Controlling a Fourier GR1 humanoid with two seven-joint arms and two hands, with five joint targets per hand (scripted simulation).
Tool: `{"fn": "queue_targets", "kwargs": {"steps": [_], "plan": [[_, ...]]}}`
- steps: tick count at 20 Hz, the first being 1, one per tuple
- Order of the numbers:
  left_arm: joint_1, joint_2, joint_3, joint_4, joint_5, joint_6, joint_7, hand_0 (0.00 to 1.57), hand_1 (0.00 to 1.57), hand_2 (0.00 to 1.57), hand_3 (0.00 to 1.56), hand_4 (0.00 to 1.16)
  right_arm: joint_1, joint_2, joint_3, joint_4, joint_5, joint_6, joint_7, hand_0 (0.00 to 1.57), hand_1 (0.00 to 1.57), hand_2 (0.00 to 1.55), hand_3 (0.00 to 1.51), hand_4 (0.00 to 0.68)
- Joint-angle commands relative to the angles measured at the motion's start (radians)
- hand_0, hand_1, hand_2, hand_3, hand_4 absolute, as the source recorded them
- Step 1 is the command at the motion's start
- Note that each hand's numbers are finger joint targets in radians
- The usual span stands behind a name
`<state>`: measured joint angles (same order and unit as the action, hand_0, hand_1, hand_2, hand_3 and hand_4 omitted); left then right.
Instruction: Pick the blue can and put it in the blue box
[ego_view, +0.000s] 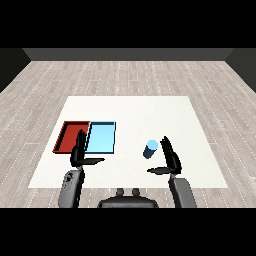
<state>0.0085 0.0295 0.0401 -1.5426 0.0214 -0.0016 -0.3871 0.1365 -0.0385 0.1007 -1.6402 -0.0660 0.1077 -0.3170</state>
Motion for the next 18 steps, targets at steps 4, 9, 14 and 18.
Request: {"fn": "queue_targets", "kwargs": {"steps": [4, 9, 14, 18], "plan": [[-0.022, -0.003, 0.004, 0.078, -0.016, 0.001, -0.072, 0.0, 0.0, 0.0, 0.0, 0.0, -0.087, 0.005, -0.051, 0.16, 0.0, 0.009, -0.058, 0.0, 0.0, 0.0, 0.0, 0.0], [0.017, -0.004, -0.013, 0.004, -0.031, 0.019, -0.031, 0.0, 0.0, 0.0, 0.0, 0.0, -0.069, -0.016, -0.079, 0.134, -0.035, 0.032, -0.005, 0.0, 0.0, 0.0, 0.0, 0.0], [0.022, 0.009, 0.005, -0.022, -0.004, 0.004, -0.002, 0.0, 0.0, 0.0, 0.0, 0.0, -0.191, 0.038, -0.036, 0.284, -0.011, -0.097, 0.003, 0.0, 0.0, 0.0, 0.0, 0.0], [0.015, 0.022, 0.027, 0.056, 0.011, -0.023, -0.063, 0.0, 0.0, 0.0, 0.0, 0.0, -0.189, -0.023, -0.123, 0.278, -0.06, -0.011, 0.038, 0.0, 0.0, 0.0, 0.0, 0.0]]}}
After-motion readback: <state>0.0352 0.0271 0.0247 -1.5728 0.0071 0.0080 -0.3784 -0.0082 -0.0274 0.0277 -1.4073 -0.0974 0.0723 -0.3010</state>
